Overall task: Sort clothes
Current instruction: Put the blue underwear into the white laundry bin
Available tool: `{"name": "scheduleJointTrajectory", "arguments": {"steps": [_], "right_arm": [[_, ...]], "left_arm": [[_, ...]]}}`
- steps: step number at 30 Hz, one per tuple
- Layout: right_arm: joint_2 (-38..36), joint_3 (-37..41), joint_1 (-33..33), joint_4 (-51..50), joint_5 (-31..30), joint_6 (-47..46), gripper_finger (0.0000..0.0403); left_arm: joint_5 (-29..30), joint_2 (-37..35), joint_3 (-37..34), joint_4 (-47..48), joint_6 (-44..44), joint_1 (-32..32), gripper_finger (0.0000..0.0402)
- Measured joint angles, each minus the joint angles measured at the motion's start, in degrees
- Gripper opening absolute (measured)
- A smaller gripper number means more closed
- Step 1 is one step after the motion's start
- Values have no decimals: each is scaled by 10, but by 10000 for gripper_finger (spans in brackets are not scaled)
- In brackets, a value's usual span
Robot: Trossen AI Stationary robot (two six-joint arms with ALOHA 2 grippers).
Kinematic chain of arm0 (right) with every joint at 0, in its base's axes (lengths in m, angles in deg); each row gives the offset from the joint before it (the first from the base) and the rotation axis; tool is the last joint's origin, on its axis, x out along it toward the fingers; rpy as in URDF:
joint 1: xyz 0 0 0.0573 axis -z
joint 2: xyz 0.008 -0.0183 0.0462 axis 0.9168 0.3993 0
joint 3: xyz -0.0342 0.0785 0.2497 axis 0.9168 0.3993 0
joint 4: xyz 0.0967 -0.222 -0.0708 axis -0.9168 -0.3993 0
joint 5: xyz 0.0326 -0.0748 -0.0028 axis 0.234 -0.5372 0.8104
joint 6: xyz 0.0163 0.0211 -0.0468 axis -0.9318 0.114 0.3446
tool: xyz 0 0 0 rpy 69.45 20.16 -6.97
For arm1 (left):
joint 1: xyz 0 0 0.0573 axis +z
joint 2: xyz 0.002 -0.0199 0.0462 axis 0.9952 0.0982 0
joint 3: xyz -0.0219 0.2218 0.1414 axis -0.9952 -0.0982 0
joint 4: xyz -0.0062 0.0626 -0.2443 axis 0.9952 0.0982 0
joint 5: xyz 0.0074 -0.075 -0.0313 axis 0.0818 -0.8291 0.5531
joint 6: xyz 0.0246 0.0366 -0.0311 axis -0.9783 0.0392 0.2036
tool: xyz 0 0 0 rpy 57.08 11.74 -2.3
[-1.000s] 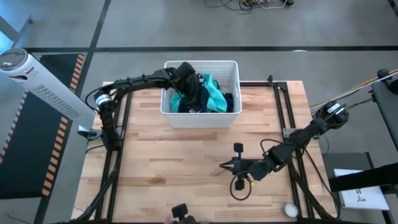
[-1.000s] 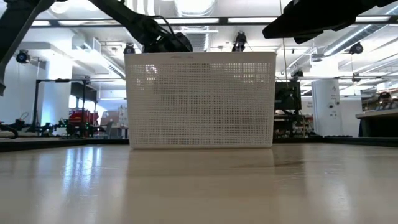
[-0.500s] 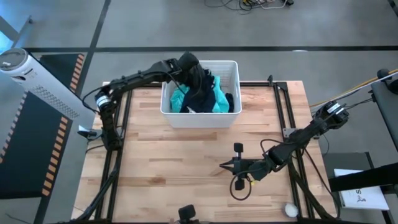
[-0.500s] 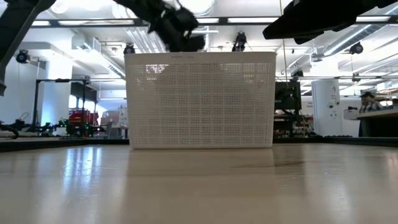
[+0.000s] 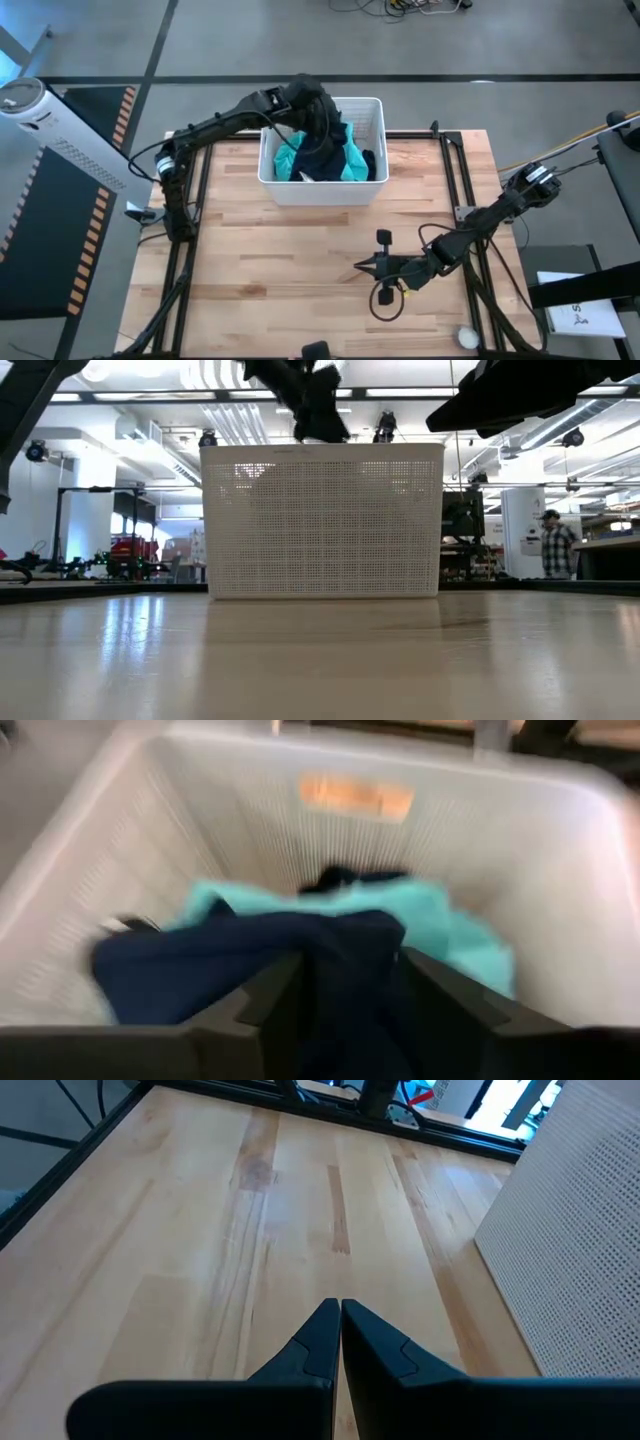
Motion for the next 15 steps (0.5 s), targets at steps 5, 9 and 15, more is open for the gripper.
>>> {"name": "scheduleJointTrajectory", "arguments": {"steps": [5,9,15], "right_arm": [[0,0,0,0,0,0,0],[0,0,0,0,0,0,0],[0,0,0,0,0,0,0]], "left_arm": [[0,20,-83,-42,-13,6,104],[0,39,-145,-92,-43,12,59],[-6,65,-193,-140,-52,34,6]]}}
